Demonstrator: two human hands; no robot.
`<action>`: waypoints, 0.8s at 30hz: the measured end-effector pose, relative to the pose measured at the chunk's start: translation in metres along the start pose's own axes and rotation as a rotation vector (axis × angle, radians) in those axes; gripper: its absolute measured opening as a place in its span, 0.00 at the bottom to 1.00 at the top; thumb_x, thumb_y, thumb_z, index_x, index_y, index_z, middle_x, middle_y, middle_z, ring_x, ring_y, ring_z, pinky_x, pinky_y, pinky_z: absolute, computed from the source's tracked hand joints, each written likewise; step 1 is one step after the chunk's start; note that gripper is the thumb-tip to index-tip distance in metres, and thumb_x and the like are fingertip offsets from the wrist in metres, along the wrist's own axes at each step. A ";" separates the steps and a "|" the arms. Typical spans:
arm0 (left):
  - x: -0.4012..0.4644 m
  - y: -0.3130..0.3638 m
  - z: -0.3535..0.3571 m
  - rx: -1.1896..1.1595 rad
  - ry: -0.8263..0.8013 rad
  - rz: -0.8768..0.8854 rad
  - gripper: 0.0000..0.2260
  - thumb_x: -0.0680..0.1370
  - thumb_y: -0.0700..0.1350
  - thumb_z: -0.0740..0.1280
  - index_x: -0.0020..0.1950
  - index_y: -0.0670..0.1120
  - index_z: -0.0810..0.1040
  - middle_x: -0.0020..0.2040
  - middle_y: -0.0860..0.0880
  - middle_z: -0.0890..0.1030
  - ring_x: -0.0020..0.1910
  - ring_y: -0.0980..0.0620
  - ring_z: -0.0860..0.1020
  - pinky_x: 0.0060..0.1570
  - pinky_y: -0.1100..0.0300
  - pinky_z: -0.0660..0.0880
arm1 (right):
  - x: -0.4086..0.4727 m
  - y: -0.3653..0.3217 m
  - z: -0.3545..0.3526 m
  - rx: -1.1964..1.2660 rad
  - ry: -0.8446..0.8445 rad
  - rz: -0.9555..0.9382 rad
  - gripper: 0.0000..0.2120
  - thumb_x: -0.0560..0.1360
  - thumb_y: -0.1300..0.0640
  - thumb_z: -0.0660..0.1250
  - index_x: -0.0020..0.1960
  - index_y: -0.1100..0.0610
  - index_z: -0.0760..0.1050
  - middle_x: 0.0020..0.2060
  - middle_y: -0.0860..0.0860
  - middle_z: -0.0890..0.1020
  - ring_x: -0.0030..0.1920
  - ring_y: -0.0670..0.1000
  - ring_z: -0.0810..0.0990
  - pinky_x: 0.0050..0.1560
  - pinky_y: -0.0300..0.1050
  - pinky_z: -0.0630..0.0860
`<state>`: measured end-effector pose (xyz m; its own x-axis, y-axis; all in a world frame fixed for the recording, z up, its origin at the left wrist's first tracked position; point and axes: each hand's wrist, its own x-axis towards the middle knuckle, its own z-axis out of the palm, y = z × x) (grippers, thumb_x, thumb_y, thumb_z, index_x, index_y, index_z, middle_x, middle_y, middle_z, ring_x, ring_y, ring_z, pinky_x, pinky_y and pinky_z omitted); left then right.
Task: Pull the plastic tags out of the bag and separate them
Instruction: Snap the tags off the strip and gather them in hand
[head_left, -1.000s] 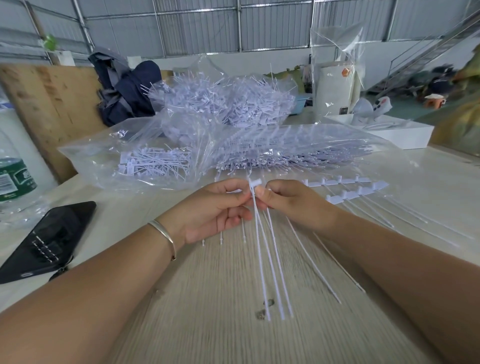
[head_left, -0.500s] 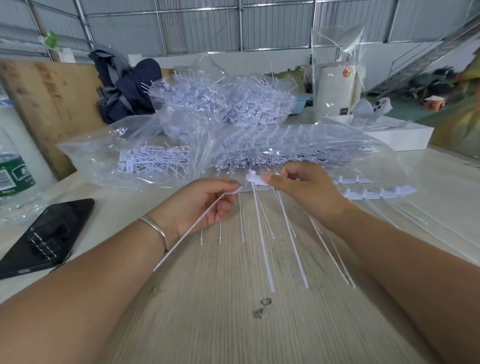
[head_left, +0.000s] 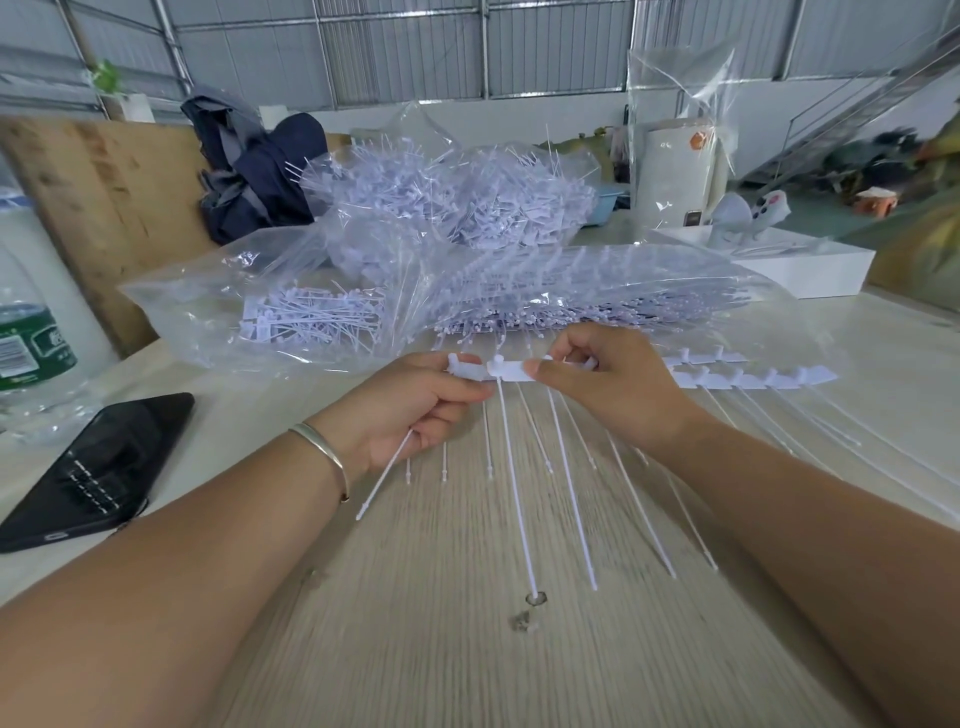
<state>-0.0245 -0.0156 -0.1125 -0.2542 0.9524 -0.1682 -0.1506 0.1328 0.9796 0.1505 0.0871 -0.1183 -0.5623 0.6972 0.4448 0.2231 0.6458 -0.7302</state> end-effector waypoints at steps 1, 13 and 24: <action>-0.001 0.001 -0.001 -0.006 0.005 0.008 0.05 0.79 0.35 0.63 0.55 0.41 0.75 0.30 0.51 0.76 0.20 0.60 0.59 0.14 0.70 0.54 | 0.000 0.000 0.000 -0.006 -0.007 0.001 0.12 0.71 0.47 0.72 0.40 0.55 0.78 0.33 0.45 0.73 0.34 0.43 0.69 0.40 0.41 0.65; 0.001 0.001 -0.009 -0.107 -0.025 -0.007 0.21 0.68 0.33 0.72 0.37 0.51 0.61 0.26 0.55 0.62 0.20 0.61 0.58 0.16 0.69 0.52 | -0.001 0.000 0.001 -0.038 -0.046 0.011 0.12 0.71 0.46 0.72 0.41 0.54 0.77 0.33 0.45 0.73 0.34 0.44 0.70 0.39 0.42 0.67; 0.004 -0.003 -0.005 -0.022 0.017 -0.043 0.19 0.78 0.59 0.63 0.38 0.45 0.75 0.32 0.49 0.73 0.21 0.59 0.58 0.15 0.69 0.53 | -0.002 0.000 0.000 -0.098 -0.051 -0.005 0.11 0.70 0.45 0.72 0.41 0.52 0.77 0.34 0.43 0.74 0.34 0.40 0.70 0.37 0.39 0.65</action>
<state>-0.0302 -0.0136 -0.1165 -0.2631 0.9412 -0.2119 -0.1827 0.1671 0.9689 0.1513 0.0860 -0.1190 -0.6025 0.6788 0.4198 0.2958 0.6784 -0.6725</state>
